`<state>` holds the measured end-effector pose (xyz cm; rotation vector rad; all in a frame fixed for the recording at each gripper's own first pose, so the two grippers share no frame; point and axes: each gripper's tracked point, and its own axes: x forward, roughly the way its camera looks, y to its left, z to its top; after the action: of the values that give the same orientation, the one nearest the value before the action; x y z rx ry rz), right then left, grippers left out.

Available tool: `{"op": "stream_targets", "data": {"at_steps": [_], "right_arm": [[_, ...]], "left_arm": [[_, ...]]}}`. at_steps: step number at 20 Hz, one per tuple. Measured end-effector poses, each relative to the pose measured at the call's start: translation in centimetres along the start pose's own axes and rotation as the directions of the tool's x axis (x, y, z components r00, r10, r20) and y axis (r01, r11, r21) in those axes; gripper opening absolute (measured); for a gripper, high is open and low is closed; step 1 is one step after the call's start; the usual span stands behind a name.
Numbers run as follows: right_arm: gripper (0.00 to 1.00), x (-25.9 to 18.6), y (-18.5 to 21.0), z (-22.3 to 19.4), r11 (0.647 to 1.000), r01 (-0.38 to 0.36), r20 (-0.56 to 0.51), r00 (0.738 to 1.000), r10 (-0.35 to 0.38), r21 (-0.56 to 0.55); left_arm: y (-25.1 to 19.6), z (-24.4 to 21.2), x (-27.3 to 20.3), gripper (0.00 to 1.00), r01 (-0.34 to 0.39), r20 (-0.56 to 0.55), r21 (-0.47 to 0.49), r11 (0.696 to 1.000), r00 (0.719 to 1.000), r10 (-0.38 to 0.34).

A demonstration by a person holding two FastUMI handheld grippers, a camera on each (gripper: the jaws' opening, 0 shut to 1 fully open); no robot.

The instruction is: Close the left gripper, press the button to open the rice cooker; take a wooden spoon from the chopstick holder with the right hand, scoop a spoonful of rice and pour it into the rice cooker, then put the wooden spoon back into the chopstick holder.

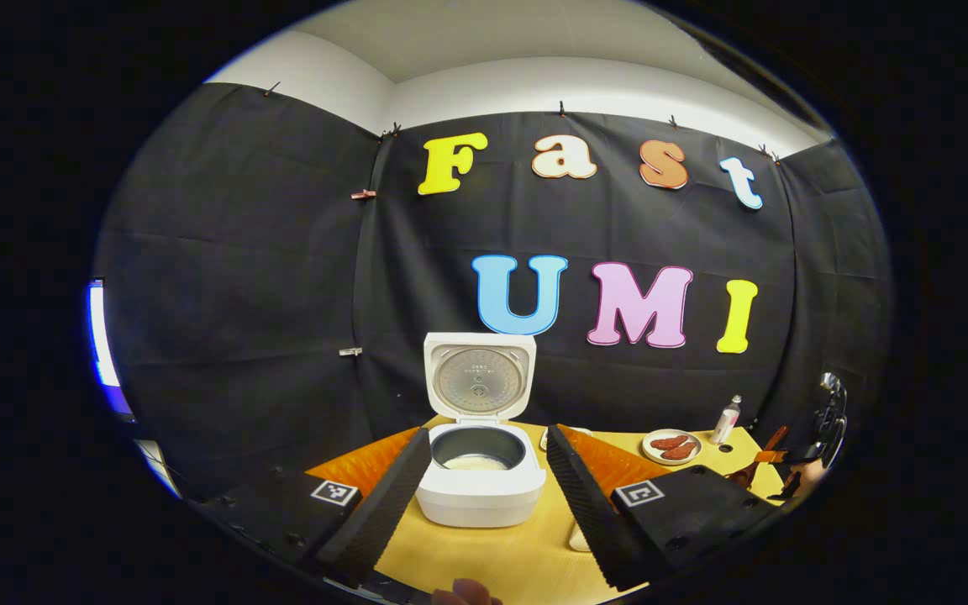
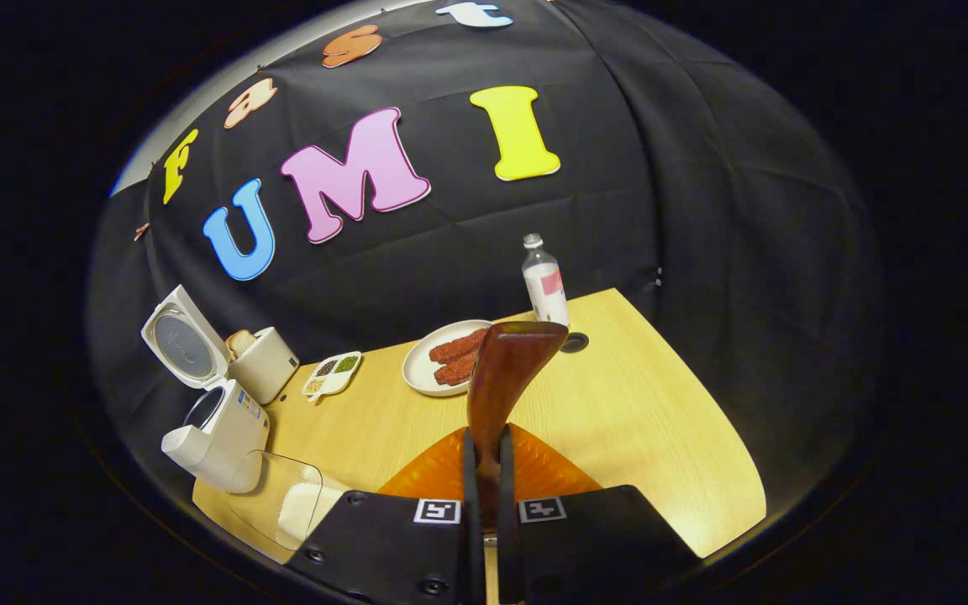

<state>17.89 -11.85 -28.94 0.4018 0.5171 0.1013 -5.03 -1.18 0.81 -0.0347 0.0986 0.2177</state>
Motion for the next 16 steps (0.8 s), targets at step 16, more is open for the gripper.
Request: {"op": "stream_targets", "data": {"at_steps": [16], "right_arm": [[0.11, -6.7, 21.5, 1.1, 0.949, -0.135, 0.123, 0.977, 0.176, -0.286]], "left_arm": [[8.7, 0.1, 2.3, 0.95, 0.066, 0.011, -0.012, 0.998, 0.998, -0.066]]}}
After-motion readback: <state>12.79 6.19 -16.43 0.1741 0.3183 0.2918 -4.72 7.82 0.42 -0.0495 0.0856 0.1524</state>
